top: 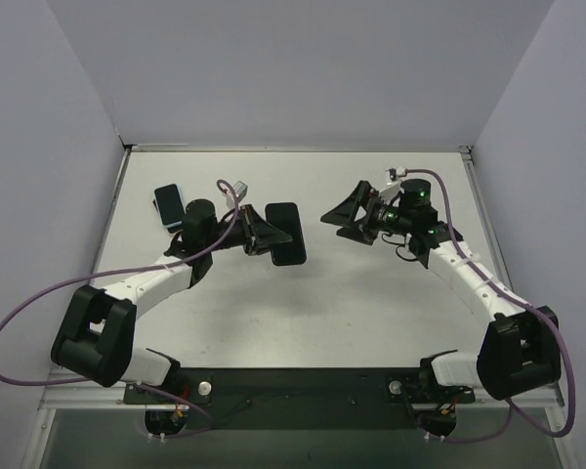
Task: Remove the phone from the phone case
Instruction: Adjust the phone, then remove the phone case from the phone.
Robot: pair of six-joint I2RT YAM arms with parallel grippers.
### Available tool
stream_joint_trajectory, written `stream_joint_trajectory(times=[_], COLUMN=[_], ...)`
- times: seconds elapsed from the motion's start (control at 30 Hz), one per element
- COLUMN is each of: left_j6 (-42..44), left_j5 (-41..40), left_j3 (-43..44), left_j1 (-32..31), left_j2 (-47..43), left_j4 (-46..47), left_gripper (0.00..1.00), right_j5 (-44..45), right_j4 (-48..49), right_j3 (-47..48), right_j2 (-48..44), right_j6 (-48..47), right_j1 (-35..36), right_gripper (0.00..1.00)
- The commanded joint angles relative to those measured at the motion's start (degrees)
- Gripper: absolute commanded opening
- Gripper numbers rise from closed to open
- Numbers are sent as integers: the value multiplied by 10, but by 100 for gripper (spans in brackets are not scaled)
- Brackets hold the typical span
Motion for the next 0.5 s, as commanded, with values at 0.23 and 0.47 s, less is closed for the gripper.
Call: stream_joint_trajectory(times=[0.23, 0.47], left_j6=[-104, -113], left_j5=[-86, -100], left_j3=[-7, -15], left_j1=[9, 8], left_j2=[0, 5], left_j4=[164, 173], left_gripper=[0, 0], right_j5=[-7, -34], right_j4=[130, 264], right_j3=[-76, -70], right_j2=[-20, 27], right_j6=[76, 162], right_j1=[78, 81], right_gripper=[81, 61])
